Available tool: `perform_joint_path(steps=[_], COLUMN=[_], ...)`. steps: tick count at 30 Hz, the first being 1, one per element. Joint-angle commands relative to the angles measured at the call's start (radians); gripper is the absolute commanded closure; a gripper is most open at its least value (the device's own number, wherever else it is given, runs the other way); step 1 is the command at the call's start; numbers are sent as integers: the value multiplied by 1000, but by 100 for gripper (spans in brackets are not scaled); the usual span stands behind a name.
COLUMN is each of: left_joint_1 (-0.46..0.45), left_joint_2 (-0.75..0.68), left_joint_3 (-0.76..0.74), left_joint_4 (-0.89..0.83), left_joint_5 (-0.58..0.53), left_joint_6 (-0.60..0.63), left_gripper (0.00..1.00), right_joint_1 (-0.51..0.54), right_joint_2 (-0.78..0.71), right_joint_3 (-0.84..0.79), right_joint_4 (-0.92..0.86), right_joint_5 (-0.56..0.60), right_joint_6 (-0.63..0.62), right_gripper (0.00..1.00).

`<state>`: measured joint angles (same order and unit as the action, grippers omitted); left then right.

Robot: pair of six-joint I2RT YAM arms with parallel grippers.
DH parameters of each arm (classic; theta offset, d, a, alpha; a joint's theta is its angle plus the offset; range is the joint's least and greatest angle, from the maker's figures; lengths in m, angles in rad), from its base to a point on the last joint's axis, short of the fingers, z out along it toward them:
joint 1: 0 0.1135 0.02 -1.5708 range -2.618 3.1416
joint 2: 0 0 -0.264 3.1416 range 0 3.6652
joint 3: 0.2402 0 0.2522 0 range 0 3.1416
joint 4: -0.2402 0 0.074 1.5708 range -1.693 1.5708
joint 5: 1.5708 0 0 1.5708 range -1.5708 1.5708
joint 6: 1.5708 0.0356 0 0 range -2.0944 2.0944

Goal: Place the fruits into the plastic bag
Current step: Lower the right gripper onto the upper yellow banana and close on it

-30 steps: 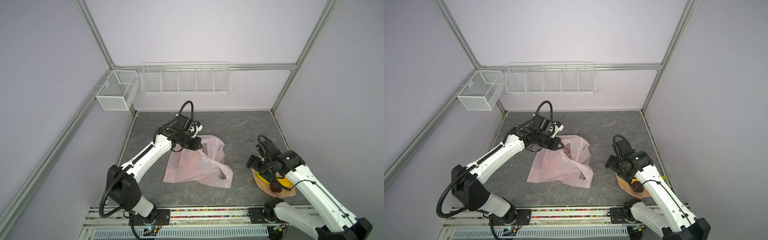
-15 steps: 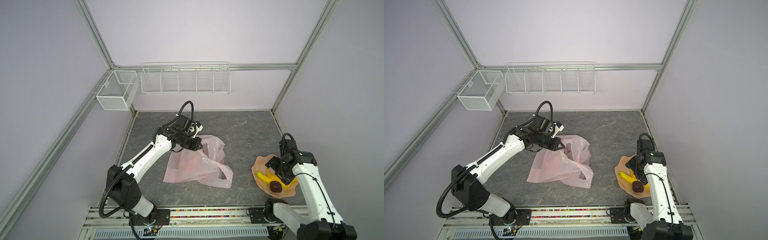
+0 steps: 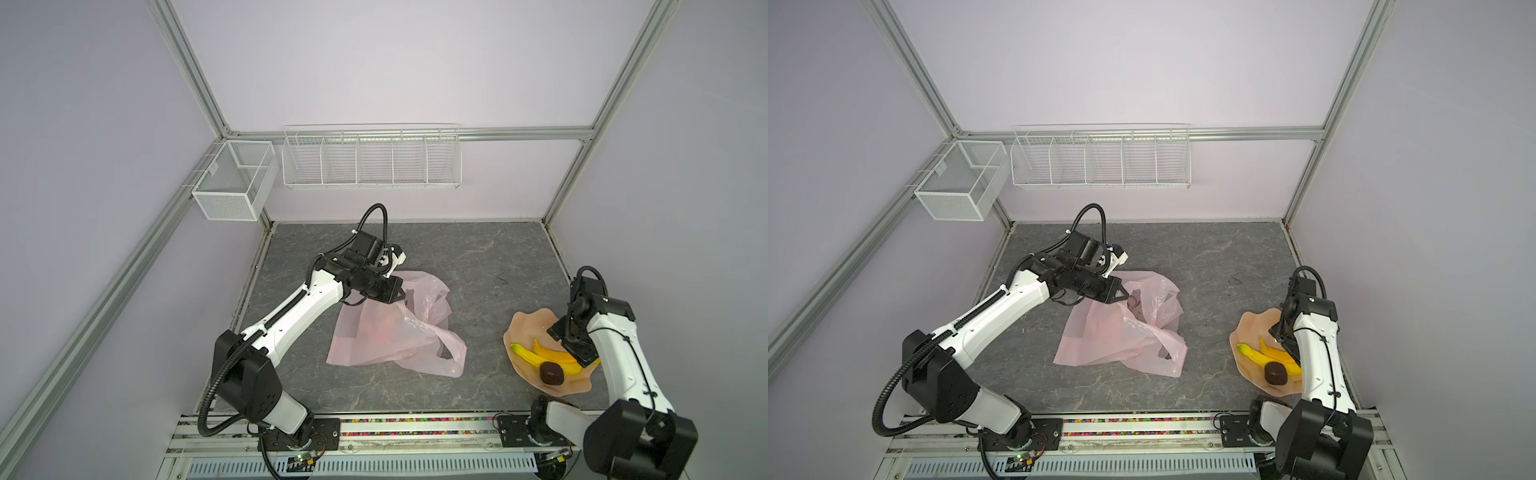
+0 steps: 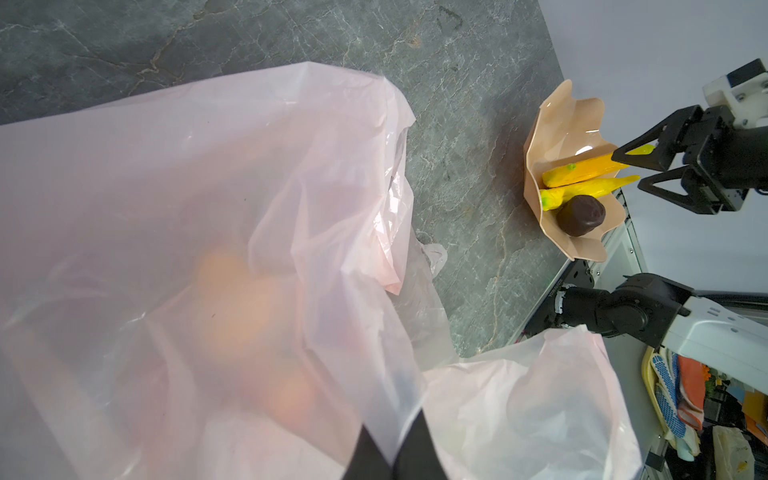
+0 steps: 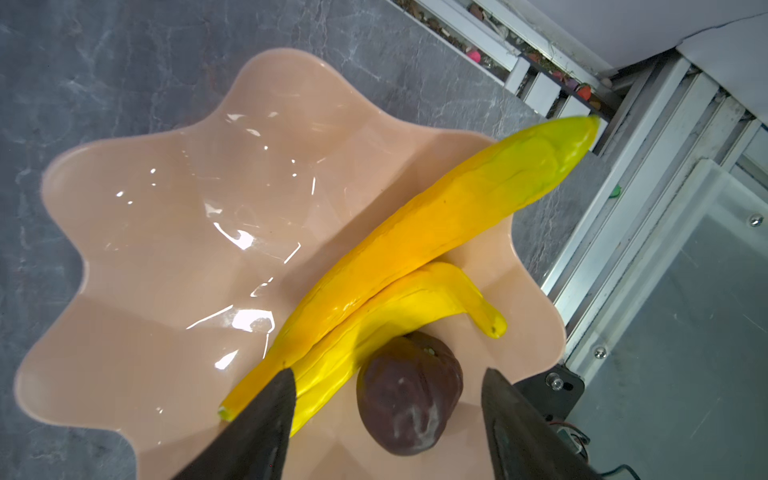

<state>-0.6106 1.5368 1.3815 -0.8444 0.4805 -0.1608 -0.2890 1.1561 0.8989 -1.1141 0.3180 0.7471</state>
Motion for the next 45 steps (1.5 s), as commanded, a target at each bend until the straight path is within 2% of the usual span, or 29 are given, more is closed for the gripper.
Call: perform_joint_path(steps=[1,10,36,45], left_joint_1=[4,5,4,4], left_joint_2=[-10,-5,25,28], left_joint_3=[15,18,37,43], left_joint_4=[-23,-31,-42,-48], left_joint_5=[15,5,1,1], left_joint_6=[25,20,24,27], left_gripper=[100,100,100,100], right_joint_1=[-8,-11,-9,13], right_joint_2=[30,73,182,199], right_joint_3=[-55,-108,-158,-164], right_joint_4=[46,132,289,312], right_joint_5=[22,39,44,64], right_joint_6=[10,31,24,24], right_gripper=[28,33,38,49])
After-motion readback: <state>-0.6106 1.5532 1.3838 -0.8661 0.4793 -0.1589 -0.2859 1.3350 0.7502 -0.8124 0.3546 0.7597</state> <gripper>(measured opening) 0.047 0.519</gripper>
